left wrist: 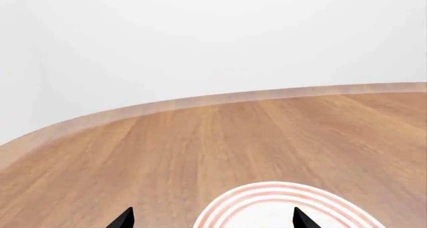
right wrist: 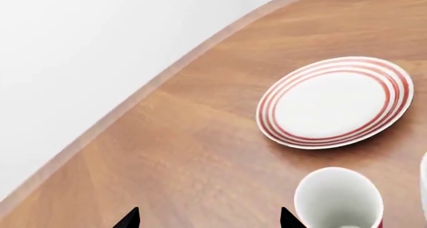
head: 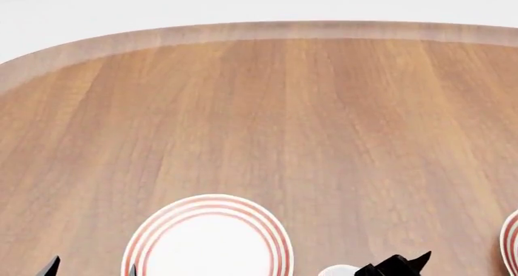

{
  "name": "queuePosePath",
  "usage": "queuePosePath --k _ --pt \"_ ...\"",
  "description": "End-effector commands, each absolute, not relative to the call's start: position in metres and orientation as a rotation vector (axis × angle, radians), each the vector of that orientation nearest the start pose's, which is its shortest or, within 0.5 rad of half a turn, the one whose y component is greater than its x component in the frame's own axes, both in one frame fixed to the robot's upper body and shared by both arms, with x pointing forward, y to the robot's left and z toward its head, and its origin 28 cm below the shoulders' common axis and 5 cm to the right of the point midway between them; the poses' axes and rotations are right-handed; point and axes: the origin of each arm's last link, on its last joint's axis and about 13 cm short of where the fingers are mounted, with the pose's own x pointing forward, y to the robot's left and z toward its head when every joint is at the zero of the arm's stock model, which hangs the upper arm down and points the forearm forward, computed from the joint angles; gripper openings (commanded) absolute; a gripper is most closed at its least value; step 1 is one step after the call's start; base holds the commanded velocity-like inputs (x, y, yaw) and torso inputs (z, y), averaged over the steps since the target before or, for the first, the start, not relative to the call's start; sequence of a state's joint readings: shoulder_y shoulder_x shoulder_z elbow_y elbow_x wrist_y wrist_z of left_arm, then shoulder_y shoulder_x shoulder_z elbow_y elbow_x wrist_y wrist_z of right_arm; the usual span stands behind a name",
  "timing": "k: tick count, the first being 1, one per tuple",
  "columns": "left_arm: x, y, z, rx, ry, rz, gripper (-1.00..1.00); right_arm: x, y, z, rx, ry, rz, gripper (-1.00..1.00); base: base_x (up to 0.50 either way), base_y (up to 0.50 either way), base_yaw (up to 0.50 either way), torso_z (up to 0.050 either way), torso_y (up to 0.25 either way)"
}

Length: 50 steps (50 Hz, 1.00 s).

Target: Put the red mug on the left plate.

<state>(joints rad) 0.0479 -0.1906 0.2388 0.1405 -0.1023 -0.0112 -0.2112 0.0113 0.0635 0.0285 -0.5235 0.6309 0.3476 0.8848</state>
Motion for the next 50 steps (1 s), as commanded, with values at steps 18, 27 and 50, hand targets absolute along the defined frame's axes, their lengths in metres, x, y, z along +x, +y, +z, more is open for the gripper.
queuePosePath --k 18,27,50 --pt "0.195 0.198 0.026 0.062 -0.049 -0.051 1.0 0.186 -0.095 0.107 0.7 0.085 -0.79 1.0 0.0 0.0 0.0 0.0 0.0" --pt "0.195 0.198 0.026 0.062 -0.048 -0.052 1.0 0.186 -0.092 0.105 0.718 0.087 -0.794 1.0 0.0 0.0 0.0 0.0 0.0" --pt "0.196 0.198 0.024 0.062 -0.041 -0.059 1.0 0.214 -0.089 0.091 0.625 0.118 -0.91 1.0 0.0 0.0 0.0 0.0 0.0"
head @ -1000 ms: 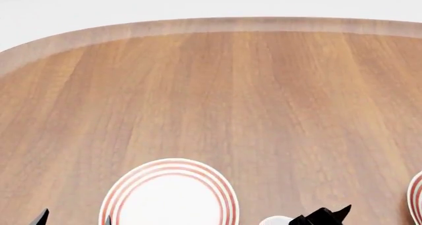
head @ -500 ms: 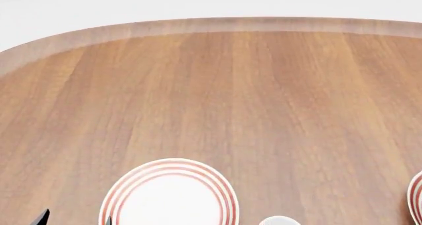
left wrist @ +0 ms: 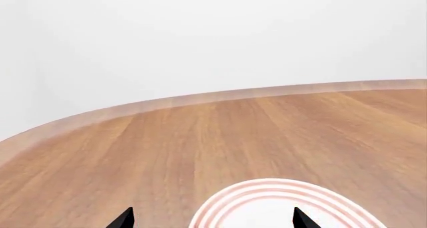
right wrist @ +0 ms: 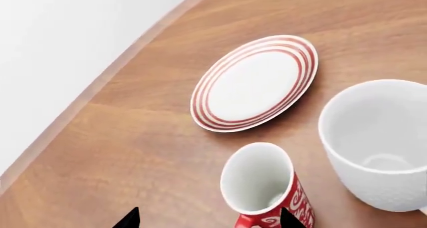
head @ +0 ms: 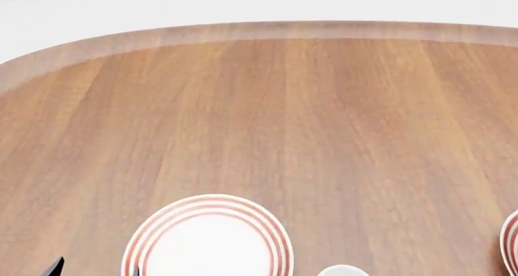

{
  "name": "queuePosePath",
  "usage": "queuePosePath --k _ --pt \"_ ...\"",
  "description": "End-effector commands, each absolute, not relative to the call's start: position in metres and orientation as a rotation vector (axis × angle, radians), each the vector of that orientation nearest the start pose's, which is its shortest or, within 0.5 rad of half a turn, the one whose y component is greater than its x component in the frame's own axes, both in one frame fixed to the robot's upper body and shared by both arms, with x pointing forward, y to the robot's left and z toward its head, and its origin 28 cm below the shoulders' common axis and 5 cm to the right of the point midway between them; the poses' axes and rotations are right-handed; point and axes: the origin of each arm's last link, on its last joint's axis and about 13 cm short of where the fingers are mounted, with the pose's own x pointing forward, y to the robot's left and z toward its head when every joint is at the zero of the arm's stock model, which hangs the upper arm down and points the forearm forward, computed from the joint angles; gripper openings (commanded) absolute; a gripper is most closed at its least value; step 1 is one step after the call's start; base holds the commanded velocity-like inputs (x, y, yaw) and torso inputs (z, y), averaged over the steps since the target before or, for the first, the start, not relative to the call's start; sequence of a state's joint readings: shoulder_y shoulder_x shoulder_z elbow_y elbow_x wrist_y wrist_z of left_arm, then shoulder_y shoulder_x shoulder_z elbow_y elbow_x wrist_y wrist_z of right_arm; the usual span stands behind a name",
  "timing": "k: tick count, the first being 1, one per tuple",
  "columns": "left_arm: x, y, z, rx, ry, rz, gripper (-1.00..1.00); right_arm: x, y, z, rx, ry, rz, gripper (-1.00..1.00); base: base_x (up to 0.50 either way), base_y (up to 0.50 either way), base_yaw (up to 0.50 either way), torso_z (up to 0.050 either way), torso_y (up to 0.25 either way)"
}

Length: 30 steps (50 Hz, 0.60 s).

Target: Put the red mug on the left plate.

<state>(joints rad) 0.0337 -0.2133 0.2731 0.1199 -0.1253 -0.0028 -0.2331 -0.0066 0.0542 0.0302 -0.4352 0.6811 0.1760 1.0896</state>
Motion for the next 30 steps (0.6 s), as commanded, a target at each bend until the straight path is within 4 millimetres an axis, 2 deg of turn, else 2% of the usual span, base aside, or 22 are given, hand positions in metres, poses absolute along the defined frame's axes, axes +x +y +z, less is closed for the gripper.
queuePosePath --k 1,30 --pt "0.196 0.198 0.025 0.06 -0.041 -0.058 1.0 0.214 -0.088 0.091 0.625 0.12 -0.91 1.0 0.0 0.0 0.0 0.0 0.0" --pt "0.197 0.198 0.024 0.063 -0.039 -0.061 1.0 0.228 -0.085 0.078 0.642 0.227 -0.929 1.0 0.0 0.0 0.0 0.0 0.0"
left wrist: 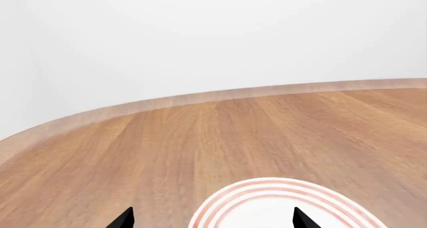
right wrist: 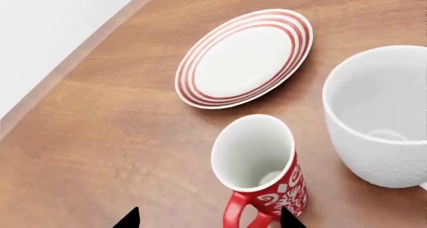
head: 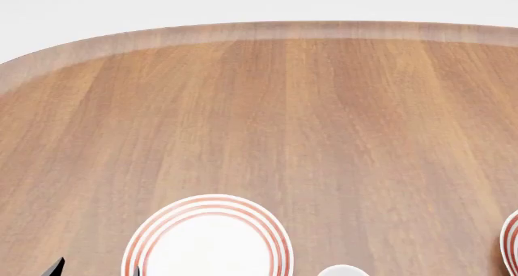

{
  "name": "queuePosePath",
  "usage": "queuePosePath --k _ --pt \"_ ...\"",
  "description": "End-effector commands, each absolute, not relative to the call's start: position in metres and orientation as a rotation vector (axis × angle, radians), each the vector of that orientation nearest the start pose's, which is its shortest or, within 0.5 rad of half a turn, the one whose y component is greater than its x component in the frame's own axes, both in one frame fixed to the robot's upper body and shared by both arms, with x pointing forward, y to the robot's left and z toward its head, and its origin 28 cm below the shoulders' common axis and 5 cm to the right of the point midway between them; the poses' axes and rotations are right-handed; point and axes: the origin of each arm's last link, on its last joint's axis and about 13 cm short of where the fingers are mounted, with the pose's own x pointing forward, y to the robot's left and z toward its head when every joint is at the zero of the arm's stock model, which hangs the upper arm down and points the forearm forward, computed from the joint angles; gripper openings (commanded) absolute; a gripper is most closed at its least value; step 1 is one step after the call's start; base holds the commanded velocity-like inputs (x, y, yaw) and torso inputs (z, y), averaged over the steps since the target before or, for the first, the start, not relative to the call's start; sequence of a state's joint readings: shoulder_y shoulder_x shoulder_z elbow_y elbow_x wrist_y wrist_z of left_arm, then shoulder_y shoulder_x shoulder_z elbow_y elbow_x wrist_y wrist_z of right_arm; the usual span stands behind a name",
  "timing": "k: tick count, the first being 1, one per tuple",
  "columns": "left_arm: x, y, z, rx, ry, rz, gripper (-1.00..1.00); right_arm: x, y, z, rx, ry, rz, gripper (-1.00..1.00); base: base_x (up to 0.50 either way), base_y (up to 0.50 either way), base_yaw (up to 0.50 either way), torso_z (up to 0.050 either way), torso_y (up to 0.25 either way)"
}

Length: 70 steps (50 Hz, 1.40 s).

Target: Put the red mug on the left plate.

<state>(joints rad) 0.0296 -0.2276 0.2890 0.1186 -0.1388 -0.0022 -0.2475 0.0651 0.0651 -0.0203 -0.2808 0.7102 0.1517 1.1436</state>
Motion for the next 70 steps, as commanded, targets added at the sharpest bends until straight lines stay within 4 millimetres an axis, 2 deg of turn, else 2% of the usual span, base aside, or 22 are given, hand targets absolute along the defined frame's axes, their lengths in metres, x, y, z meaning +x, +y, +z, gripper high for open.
queuePosePath --k 1,34,48,61,70 --pt "0.197 0.198 0.024 0.064 -0.039 -0.061 1.0 0.228 -0.085 0.078 0.644 0.229 -0.93 1.0 0.0 0.0 0.0 0.0 0.0" --pt "0.196 0.198 0.025 0.066 -0.044 -0.055 1.0 0.257 -0.081 0.073 0.62 0.271 -1.004 1.0 0.0 0.0 0.0 0.0 0.0" --pt "0.196 0.198 0.024 0.067 -0.043 -0.056 1.0 0.273 -0.084 0.064 0.624 0.308 -1.039 1.0 0.0 0.0 0.0 0.0 0.0" --pt "0.196 0.198 0.024 0.069 -0.043 -0.053 1.0 0.277 -0.086 0.051 0.626 0.348 -1.052 1.0 0.0 0.0 0.0 0.0 0.0" --pt "0.196 0.198 0.024 0.07 -0.044 -0.053 1.0 0.281 -0.088 0.05 0.642 0.358 -1.058 1.0 0.0 0.0 0.0 0.0 0.0"
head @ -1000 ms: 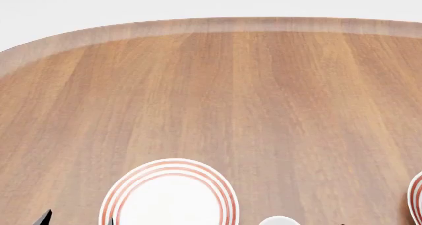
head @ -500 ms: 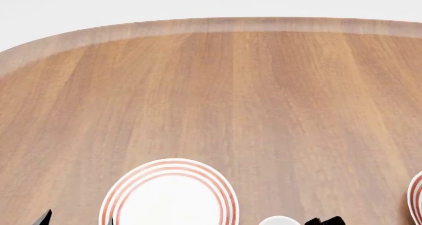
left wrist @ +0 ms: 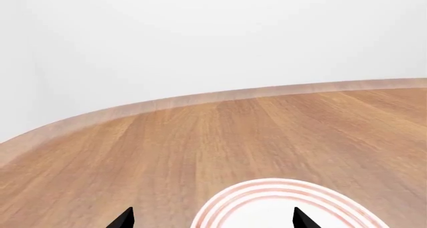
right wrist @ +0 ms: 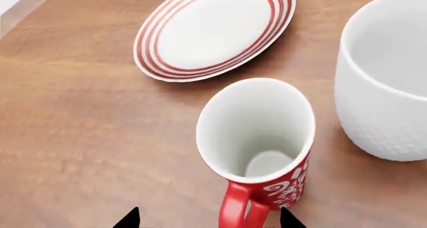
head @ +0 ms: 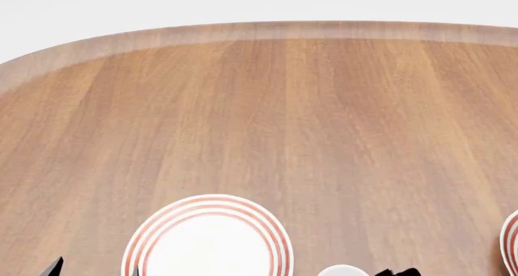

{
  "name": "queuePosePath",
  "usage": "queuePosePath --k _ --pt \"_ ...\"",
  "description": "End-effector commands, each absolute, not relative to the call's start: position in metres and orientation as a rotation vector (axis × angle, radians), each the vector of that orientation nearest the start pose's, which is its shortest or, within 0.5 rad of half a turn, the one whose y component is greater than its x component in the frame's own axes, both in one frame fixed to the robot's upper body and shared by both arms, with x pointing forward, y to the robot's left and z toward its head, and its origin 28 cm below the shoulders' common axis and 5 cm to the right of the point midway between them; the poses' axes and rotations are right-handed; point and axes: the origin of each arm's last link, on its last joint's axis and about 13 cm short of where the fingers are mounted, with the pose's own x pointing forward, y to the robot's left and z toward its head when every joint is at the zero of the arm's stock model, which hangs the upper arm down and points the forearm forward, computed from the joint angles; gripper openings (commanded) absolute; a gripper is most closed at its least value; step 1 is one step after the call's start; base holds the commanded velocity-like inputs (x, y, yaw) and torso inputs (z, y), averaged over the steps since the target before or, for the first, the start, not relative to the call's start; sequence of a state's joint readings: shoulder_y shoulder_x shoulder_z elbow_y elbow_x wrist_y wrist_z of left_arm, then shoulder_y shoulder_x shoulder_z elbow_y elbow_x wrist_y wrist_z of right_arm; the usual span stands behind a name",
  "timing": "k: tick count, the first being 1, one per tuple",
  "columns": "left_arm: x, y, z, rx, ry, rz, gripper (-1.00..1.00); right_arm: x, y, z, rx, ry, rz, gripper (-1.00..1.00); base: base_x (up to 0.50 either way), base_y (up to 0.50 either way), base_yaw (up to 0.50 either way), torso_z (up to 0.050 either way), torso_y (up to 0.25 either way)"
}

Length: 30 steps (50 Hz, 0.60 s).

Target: Put the red mug on the left plate.

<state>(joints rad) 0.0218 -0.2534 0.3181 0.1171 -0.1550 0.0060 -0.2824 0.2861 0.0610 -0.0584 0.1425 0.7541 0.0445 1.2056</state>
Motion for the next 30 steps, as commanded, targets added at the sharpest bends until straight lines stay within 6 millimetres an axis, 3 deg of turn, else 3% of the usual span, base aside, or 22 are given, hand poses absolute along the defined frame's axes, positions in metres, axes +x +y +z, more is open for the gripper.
queuePosePath --k 1,30 --pt "0.1964 0.1984 0.0245 0.07 -0.045 -0.052 1.0 0.2808 -0.0883 0.0491 0.646 0.363 -1.06 1.0 0.0 0.0 0.0 0.0 0.0" --pt "0.1963 0.1991 0.0246 0.071 -0.047 -0.052 1.0 0.2845 -0.0885 0.0412 0.639 0.38 -1.072 1.0 0.0 0.0 0.0 0.0 0.0"
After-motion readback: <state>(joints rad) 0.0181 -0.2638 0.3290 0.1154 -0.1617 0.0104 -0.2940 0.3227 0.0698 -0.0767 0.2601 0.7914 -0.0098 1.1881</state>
